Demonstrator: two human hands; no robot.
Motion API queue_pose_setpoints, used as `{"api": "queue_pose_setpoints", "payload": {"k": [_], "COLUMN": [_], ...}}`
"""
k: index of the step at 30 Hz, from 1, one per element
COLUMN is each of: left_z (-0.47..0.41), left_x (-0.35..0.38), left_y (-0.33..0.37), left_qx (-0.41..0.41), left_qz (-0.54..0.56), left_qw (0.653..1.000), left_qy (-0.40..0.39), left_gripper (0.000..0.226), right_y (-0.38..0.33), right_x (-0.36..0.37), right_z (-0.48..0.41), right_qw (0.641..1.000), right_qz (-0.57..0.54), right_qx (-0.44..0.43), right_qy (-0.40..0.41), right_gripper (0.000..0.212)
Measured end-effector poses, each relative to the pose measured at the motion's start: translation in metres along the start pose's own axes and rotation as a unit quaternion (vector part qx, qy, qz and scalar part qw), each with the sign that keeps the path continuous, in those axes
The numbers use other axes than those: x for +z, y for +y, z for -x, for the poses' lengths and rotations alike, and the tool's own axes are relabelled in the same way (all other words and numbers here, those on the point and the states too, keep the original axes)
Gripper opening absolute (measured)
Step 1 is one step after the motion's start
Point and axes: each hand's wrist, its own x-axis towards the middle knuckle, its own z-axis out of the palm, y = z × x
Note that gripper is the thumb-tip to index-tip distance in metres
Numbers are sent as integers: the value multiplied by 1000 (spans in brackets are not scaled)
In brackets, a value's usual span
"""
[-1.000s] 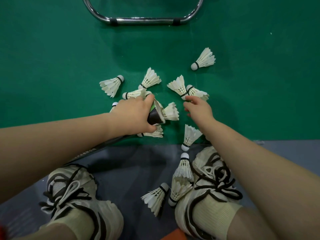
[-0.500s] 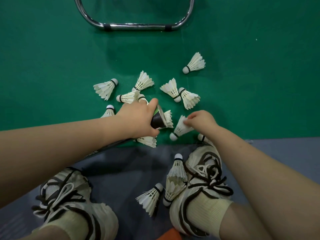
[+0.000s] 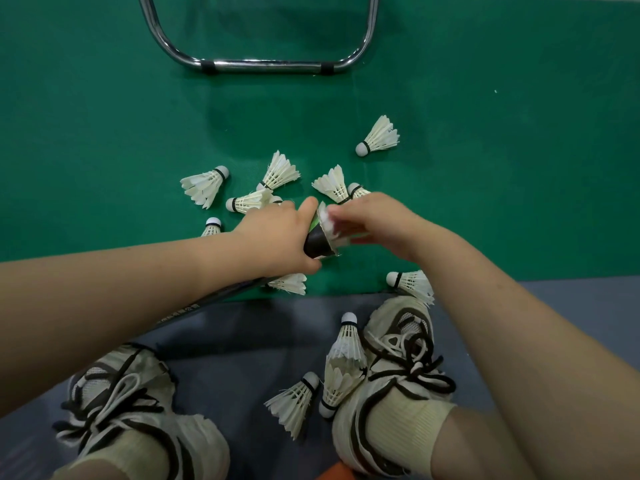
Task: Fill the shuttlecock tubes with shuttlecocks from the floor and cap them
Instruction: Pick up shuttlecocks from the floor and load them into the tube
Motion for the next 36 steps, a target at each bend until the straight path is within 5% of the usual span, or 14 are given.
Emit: {"api": "queue_pose_setpoints", "payload": {"k": [5, 9, 13, 17, 22, 26, 28, 30, 36], "left_z": [2, 6, 4, -8, -15, -15, -16, -17, -21], "left_x": [1, 6, 9, 3, 4, 9, 11, 12, 13], "left_y": [5, 16, 22, 33, 49, 56, 58, 58, 60], "left_qx": [26, 53, 54, 47, 51, 55, 55, 53, 51], "left_qz": [9, -4, -1, 18, -14, -17, -20, -25, -36], "left_qw": [1000, 999, 999, 999, 999, 998, 998, 998, 998], "left_qy": [11, 9, 2, 16, 11, -10, -14, -15, -23], "left_gripper": [65, 66, 65, 68, 70, 66, 70, 72, 75], "right_y": [7, 20, 23, 14, 17, 41, 57, 70, 93], "right_x": [8, 19, 15, -12, -54, -63, -65, -64, -61], "right_z": [5, 2, 3, 8, 15, 13, 10, 13, 13], "right_qw": [971, 959, 953, 968, 987, 986, 957, 906, 884], "right_qz": [-56, -107, -113, -67, -17, 37, 168, 312, 323], "right_qx": [66, 76, 87, 76, 118, 162, 198, 248, 322], "right_qy": [-223, -253, -268, -229, -104, 32, 128, 139, 102], "right_gripper": [17, 39, 26, 13, 33, 26, 20, 27, 34]}}
